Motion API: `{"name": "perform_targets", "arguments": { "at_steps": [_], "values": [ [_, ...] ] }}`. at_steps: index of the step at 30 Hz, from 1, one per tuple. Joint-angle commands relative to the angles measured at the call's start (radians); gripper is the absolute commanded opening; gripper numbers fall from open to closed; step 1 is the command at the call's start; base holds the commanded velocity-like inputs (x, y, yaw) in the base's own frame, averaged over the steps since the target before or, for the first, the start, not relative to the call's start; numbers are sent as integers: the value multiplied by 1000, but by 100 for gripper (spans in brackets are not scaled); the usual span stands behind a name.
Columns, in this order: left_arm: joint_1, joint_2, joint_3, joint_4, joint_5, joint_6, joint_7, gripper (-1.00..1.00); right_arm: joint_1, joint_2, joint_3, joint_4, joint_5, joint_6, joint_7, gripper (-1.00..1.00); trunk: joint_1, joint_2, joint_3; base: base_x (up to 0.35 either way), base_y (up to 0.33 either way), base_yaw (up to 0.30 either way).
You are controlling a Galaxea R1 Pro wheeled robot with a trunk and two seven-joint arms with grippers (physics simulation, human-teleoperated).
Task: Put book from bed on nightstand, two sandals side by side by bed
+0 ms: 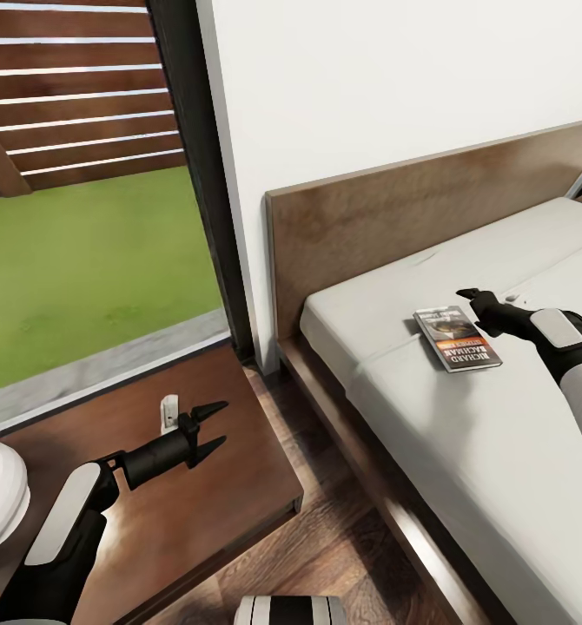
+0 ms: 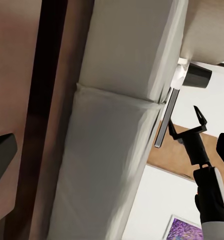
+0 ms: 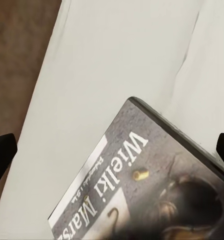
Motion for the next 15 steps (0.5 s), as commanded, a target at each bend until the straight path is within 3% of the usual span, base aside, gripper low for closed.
{"name": "perform_targets", "arguments": {
  "at_steps": [1,15],
  "values": [
    [-1,0,1,-1,11,4,10,100,-1,0,1,0,1,4,4,100,0,0,-1,0,0,0],
    [0,0,1,0,10,3,11,100,-1,6,8,-9,1,5,8,100,0,0,-1,0,0,0]
  ]
}}
